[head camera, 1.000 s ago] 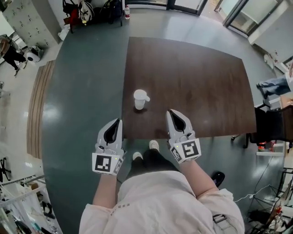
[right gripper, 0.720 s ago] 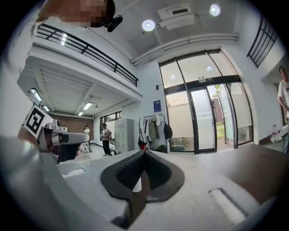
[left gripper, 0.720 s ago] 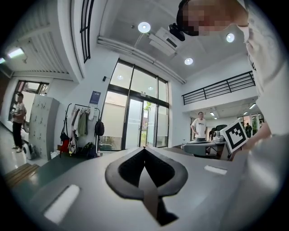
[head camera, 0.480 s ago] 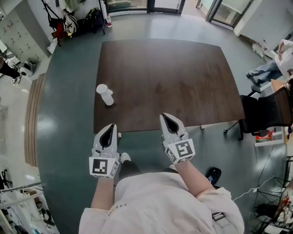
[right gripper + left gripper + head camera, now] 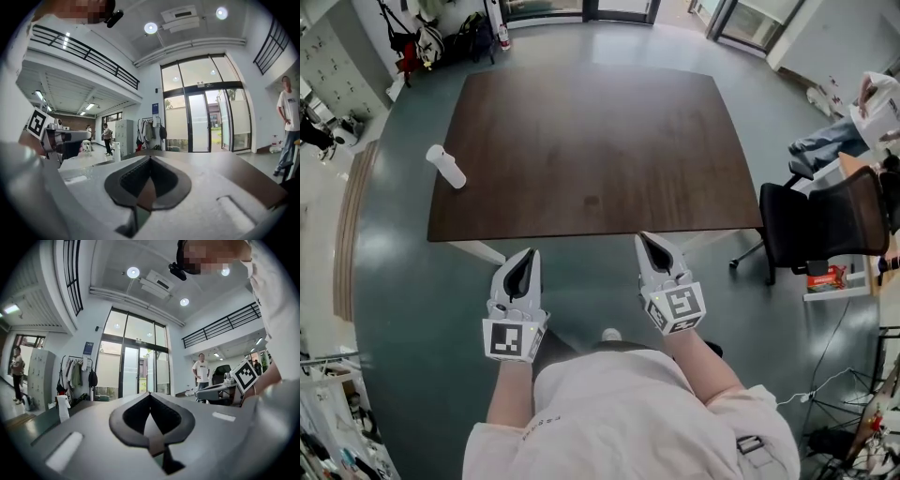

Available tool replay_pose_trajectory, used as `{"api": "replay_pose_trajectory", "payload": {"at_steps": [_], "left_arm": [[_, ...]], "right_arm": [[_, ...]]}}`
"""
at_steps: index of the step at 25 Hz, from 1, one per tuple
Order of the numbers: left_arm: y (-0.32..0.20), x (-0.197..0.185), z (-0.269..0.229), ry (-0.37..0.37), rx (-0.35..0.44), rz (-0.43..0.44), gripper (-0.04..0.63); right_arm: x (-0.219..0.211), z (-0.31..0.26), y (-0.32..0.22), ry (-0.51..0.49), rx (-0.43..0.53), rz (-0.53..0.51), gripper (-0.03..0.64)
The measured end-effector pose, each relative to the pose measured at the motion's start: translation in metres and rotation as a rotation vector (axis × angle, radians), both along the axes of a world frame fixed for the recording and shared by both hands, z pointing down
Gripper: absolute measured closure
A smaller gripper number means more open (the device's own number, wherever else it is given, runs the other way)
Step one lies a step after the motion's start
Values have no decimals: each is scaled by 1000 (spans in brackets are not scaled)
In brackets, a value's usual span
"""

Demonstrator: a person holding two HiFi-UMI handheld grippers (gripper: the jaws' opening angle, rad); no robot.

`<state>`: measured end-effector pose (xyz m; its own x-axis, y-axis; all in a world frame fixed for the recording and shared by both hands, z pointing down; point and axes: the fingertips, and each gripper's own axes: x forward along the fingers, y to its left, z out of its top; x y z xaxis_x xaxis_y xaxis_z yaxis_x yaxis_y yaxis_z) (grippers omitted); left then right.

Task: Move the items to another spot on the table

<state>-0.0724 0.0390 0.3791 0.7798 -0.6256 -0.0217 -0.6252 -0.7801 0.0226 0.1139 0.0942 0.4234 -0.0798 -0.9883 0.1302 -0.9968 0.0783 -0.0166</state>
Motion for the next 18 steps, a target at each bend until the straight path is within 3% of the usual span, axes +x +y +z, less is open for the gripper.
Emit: {"api": "replay_pose_trajectory", "payload": {"at_steps": [8, 18], "left_arm": [[55, 52, -7, 2, -22, -9, 578], [68, 66, -20, 29, -38, 34, 578]], "right_arm": [[43, -13, 65, -4, 11, 9, 626], [36, -35, 79, 27, 34, 0, 626]]}}
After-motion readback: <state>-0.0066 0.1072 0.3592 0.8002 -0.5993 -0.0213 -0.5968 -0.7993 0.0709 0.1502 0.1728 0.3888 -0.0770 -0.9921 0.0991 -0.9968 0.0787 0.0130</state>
